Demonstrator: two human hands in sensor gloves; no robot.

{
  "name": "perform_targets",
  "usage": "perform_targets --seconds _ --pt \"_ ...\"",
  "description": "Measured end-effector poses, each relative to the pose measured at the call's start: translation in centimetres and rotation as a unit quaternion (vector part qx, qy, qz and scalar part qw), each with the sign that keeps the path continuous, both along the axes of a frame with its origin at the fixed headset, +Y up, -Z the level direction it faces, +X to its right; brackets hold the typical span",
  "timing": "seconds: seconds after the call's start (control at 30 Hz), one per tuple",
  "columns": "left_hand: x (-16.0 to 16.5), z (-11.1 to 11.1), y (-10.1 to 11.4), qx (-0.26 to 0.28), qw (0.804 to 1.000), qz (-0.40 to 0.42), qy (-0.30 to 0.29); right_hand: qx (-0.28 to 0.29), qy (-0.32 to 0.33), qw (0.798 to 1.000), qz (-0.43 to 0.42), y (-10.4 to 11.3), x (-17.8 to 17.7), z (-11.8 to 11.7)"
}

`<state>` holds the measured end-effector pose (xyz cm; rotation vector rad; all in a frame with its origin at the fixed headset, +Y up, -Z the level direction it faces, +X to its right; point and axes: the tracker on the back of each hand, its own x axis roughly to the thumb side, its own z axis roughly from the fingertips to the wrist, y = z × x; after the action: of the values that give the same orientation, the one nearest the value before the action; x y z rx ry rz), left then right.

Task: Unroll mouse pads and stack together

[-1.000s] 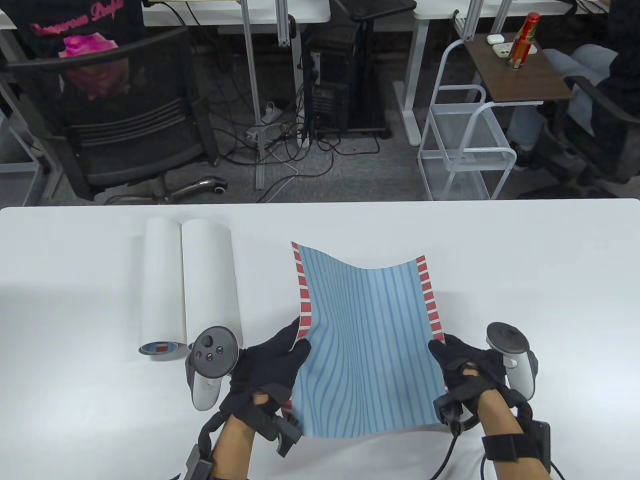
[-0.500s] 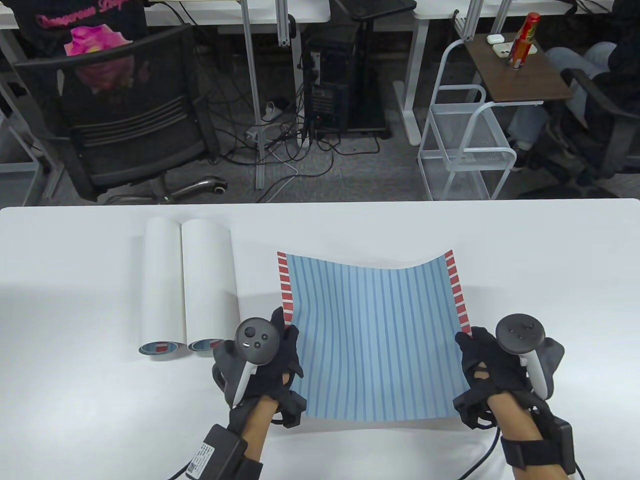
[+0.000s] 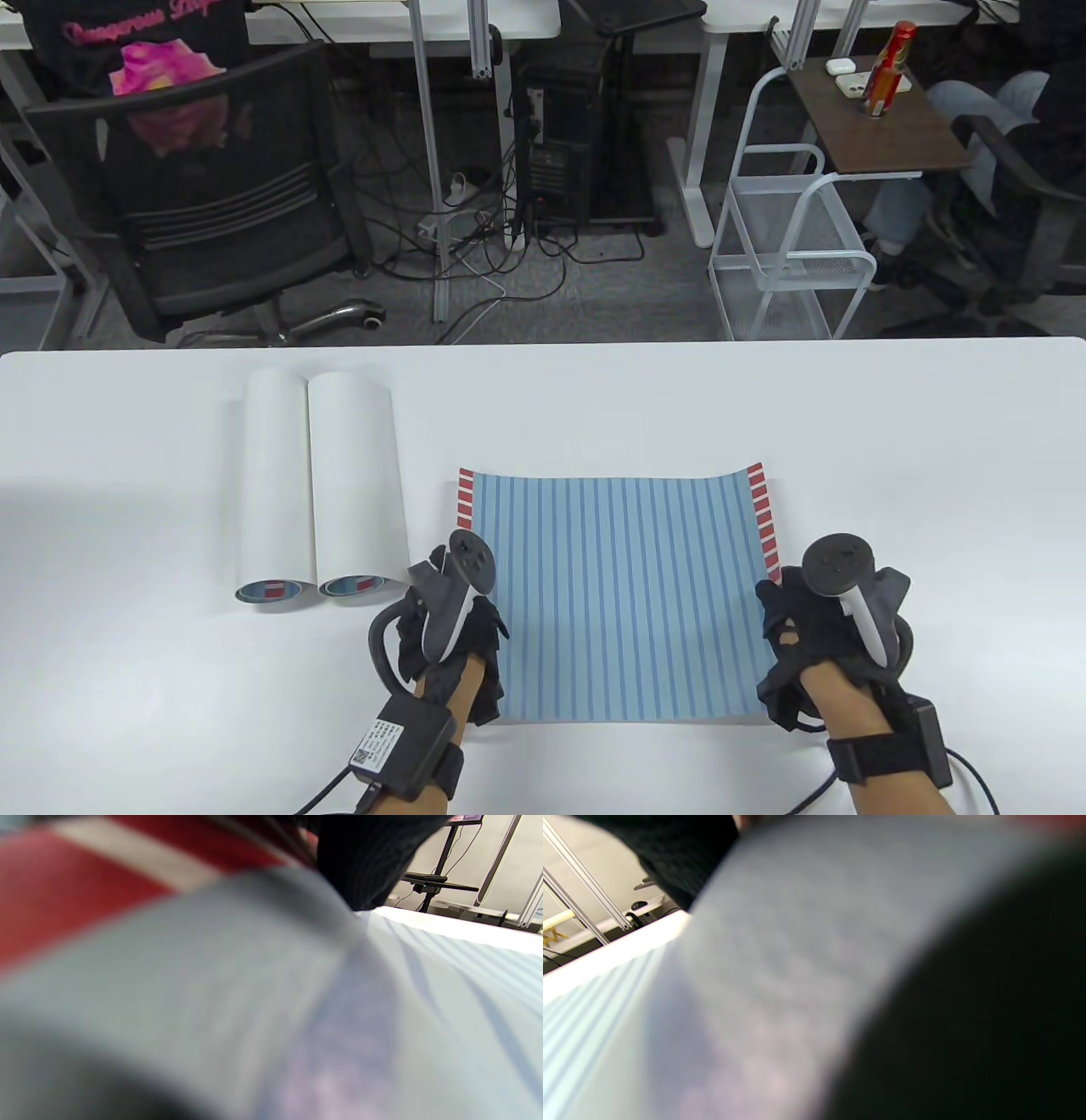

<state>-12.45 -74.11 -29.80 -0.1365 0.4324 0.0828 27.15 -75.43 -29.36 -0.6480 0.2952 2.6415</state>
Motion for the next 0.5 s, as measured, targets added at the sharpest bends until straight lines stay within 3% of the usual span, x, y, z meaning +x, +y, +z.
perform_targets --seconds 0.17,0.33,0.43,0.5 --pt "0.8 0.0 -0.5 -0.031 0.996 -0.083 -0.015 0.007 0.017 0.996 0.083 -0.4 -1.1 -0.3" --pt "1.8 0.3 -0.7 -0.013 0.987 -0.153 -0.041 0.001 0.038 0.990 0.137 -0.9 -2.0 -0.7" --pt "2.9 1.0 -0.2 -0.010 0.976 -0.204 -0.079 -0.005 0.043 0.988 0.150 -0.9 -2.2 -1.1" --pt "3.9 1.6 0.1 -0.018 0.970 -0.196 -0.145 -0.026 0.045 0.985 0.164 -1.0 -2.5 -1.4"
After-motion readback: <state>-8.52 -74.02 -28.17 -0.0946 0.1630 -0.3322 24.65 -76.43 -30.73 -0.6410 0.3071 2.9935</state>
